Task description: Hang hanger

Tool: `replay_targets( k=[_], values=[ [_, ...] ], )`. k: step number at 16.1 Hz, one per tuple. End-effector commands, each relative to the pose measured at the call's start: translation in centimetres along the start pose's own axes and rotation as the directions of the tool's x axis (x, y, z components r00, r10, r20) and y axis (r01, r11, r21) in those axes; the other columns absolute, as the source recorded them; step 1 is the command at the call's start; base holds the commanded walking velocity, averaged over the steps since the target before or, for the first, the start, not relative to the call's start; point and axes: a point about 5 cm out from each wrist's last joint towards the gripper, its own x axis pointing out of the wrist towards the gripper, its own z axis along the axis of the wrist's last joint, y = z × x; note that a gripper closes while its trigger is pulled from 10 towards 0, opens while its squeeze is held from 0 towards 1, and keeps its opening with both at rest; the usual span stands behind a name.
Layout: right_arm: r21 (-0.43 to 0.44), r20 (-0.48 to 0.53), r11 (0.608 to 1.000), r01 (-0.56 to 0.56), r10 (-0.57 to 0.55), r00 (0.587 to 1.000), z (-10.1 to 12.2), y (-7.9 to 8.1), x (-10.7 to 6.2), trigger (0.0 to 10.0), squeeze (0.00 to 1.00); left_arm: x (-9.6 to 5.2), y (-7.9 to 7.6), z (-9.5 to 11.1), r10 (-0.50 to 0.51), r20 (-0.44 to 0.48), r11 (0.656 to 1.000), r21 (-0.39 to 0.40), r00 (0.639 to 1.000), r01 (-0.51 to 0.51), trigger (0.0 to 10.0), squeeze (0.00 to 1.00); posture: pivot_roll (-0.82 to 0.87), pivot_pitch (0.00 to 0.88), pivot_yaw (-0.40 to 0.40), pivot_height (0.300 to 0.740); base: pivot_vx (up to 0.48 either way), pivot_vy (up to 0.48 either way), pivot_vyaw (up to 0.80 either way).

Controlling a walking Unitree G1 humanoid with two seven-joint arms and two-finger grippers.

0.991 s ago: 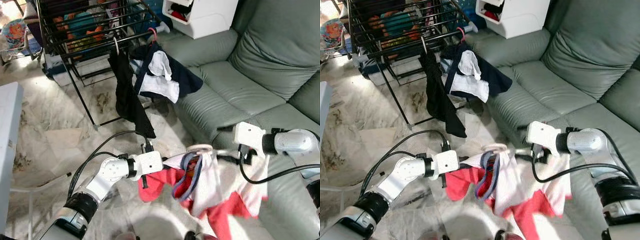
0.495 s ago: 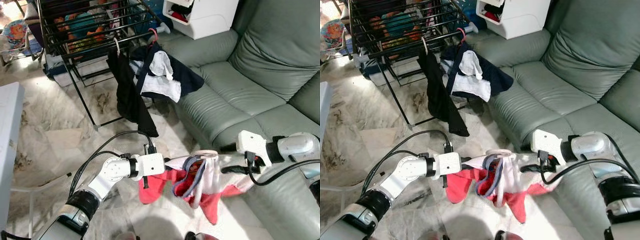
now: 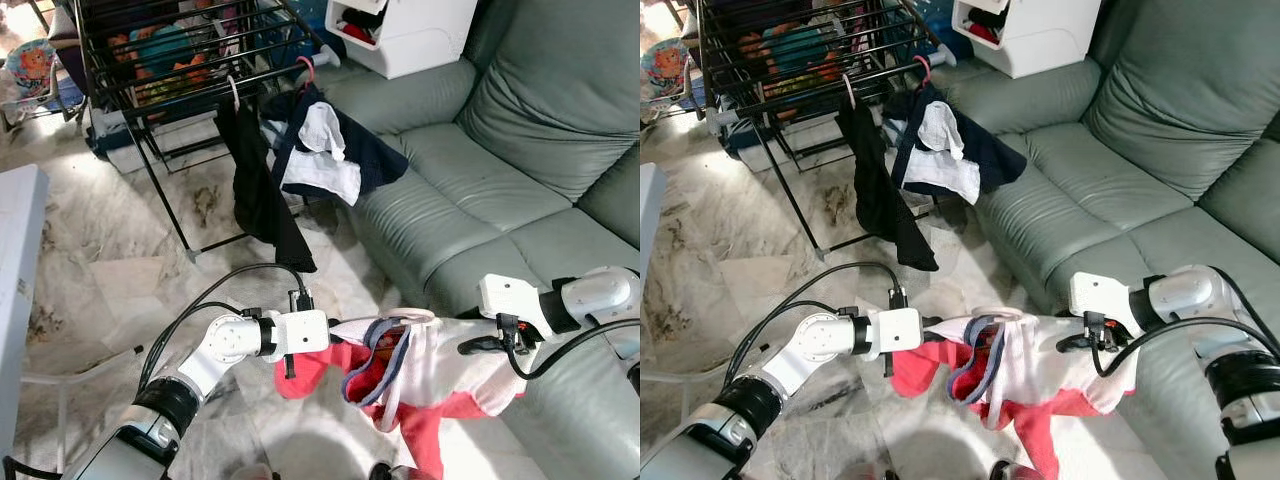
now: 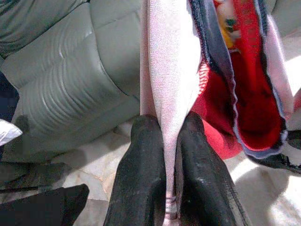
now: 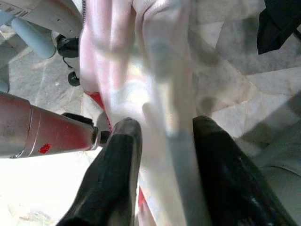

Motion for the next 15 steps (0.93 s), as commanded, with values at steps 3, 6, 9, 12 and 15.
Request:
replay_targets(
  k=[3,6,9,12,15],
  values=[
    [-0.034,-0.063,0.999,-0.007,0.005,0.998,-0.48,-0.19,-0.31,0.0,0.00,-0.09,0.55,0.18,0.011,0.006,1.000,0.025,1.000,-0.011,0.0,0.00,-0.08,0.000,0.050,0.740,0.000,0.000,0.00],
    [-0.032,-0.040,0.999,0.013,-0.014,0.999,-0.25,-0.39,-0.39,0.0,0.00,-0.05,0.49,0.09,0.010,0.005,1.000,0.026,1.000,-0.010,0.0,0.00,-0.08,0.000,0.050,0.740,0.000,0.000,0.00],
    [-0.028,-0.030,1.000,0.000,0.000,1.000,-0.43,-0.16,-0.14,0.0,0.00,0.06,0.54,0.10,0.020,0.002,0.999,0.028,1.000,-0.020,0.0,0.00,-0.09,0.000,0.049,0.740,0.000,0.000,0.00],
    [-0.027,-0.021,1.000,-0.005,0.004,1.000,-0.38,-0.10,0.09,0.0,0.00,0.06,0.42,-0.06,0.018,-0.003,0.999,0.028,1.000,-0.018,0.0,0.00,-0.09,0.000,0.048,0.740,0.000,0.000,0.00],
    [-0.029,-0.008,1.000,-0.010,0.010,1.000,-0.23,0.00,0.42,0.0,0.00,0.21,0.31,-0.11,0.017,-0.006,0.999,0.028,1.000,-0.017,0.0,0.00,-0.09,0.000,0.047,0.740,0.000,0.000,0.00]
  ],
)
